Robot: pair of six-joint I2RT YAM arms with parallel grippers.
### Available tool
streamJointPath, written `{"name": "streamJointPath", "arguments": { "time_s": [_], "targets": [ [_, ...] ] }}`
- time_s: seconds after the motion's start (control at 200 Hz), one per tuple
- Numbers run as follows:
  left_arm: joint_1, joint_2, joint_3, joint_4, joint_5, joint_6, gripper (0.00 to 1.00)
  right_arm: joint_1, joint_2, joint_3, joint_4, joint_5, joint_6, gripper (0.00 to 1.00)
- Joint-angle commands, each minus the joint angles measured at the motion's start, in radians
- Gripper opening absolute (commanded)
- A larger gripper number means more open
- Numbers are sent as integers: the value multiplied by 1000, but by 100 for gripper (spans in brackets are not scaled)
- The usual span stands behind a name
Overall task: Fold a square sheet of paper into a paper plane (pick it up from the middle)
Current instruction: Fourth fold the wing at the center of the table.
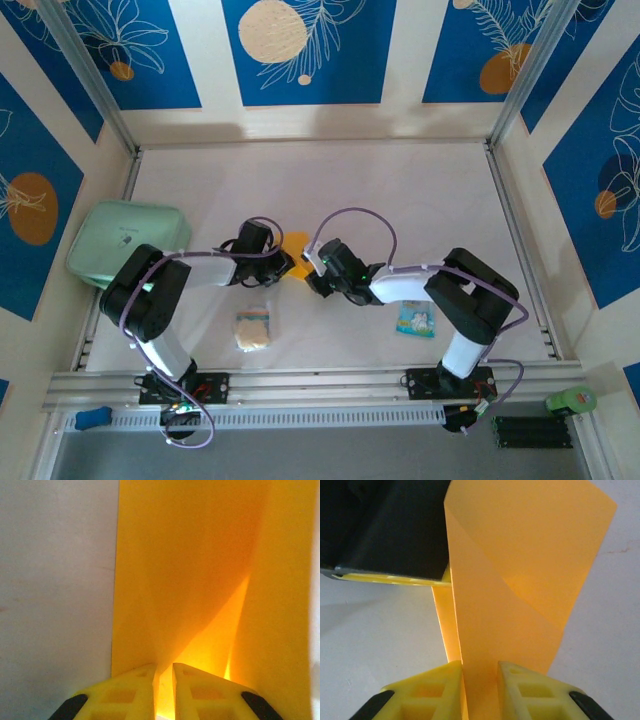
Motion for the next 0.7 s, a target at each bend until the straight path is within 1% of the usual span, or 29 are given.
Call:
{"name": "streamJointPath", "arguments": {
  "time_s": [0.0, 0.325, 0.695],
  "targets": [
    [-7, 12, 8, -72, -3, 4, 18, 9, -32, -19, -26, 24, 16, 24],
    [-7, 18, 11, -70, 1, 5, 18, 14, -25, -33, -31, 25, 29, 24],
    [-7, 7, 10, -75, 3, 7, 18, 4, -17, -20, -24, -4, 35, 9]
  ]
}}
